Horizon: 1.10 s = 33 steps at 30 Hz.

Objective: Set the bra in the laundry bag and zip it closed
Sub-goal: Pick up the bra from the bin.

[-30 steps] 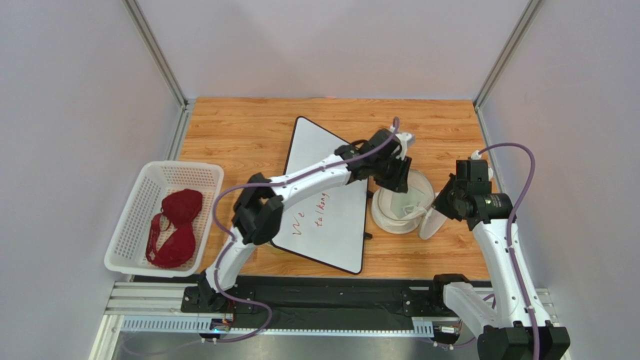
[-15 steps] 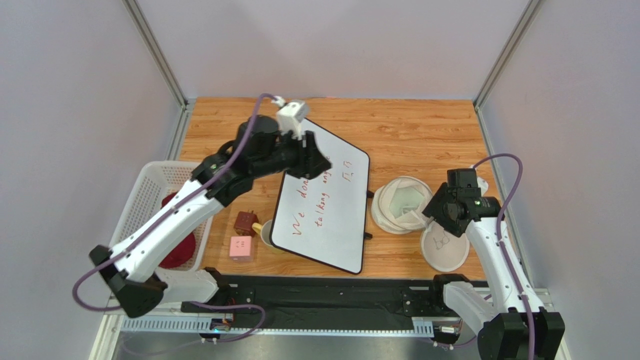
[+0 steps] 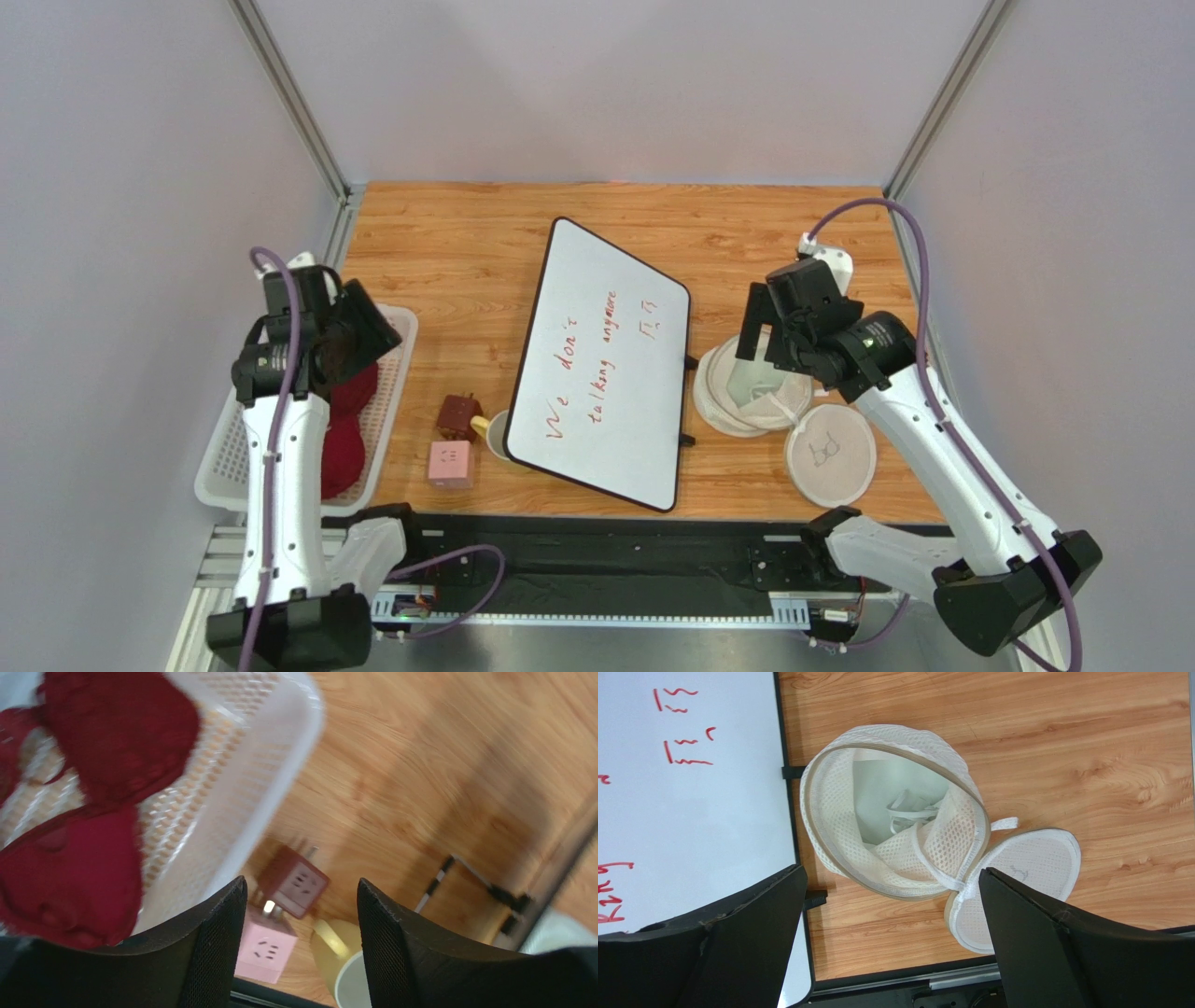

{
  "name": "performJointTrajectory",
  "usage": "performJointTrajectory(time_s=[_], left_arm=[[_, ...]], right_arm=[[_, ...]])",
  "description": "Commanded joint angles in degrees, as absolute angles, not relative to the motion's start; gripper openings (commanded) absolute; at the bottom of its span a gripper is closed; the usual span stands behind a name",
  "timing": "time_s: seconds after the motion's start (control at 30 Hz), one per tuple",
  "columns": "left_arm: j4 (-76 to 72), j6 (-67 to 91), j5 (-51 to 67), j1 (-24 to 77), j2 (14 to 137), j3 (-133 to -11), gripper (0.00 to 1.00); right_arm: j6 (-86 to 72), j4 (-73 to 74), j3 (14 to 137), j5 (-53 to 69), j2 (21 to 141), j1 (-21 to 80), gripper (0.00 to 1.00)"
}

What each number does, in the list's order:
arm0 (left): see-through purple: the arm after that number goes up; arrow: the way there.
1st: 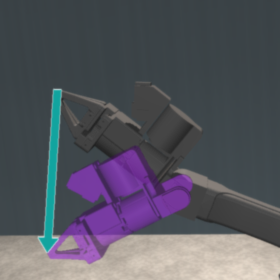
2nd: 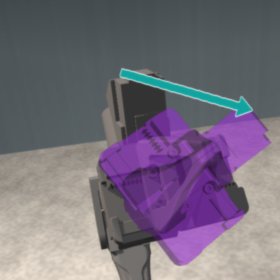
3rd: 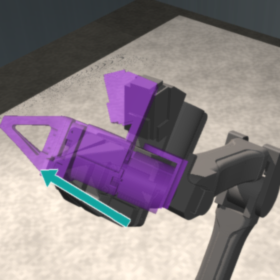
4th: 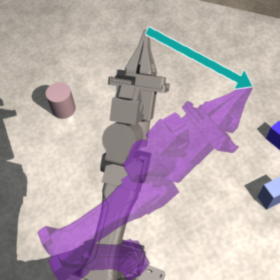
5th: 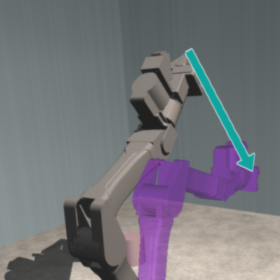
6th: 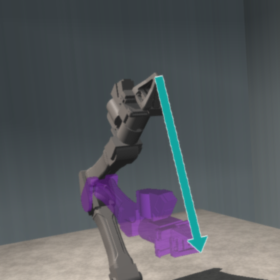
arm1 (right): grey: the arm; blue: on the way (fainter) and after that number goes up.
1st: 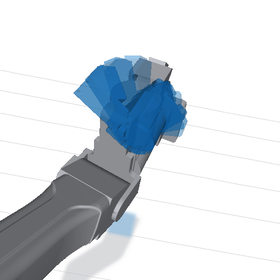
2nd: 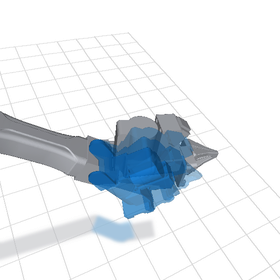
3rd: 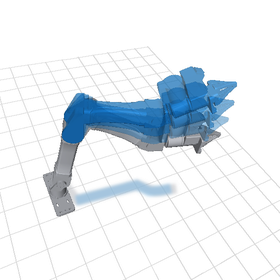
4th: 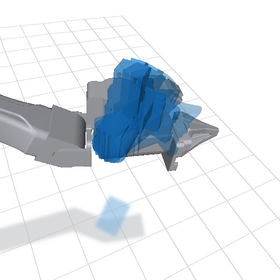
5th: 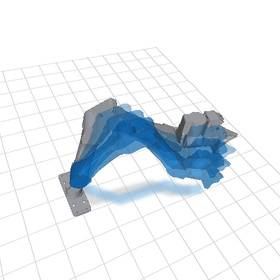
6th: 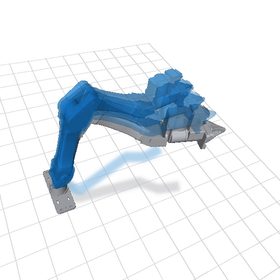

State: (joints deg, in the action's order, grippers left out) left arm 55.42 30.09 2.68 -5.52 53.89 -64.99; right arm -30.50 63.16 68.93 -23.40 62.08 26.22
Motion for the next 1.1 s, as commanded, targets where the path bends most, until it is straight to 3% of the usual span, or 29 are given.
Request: performJointTrajectory(time_s=[0.0,0.1,0.17,0.4,0.7,1.07], left_arm=[[59.86,29.35,0.17,-20.45,58.53,-63.74,0.66],[52.49,31.37,0.96,-29.93,61.6,-58.03,0.66],[47.13,32.69,-0.87,-31.2,65.11,-56.26,0.69],[37.36,32.52,-0.35,-31.38,78.92,-57.74,0.71],[29.29,34.37,-3.87,-31.38,81.74,-54.67,0.74],[30.49,37.53,-2.81,-31.46,88.41,-55.37,0.65]], right_arm=[[-26.9,61.28,71.9,-24.54,63.98,29.09,1.0],[-25.93,57.59,70.4,-17.6,65.47,29.27,1.0],[-25.14,56.61,70.05,-13.2,67.05,29.36,1.0],[-22.77,56.25,70.05,-7.82,66.98,29.44,1.0],[-23.29,54.05,66.36,-5.02,61.88,29.44,1.0],[-24.34,54.58,66.01,-4.83,57.22,29.36,0.99]])
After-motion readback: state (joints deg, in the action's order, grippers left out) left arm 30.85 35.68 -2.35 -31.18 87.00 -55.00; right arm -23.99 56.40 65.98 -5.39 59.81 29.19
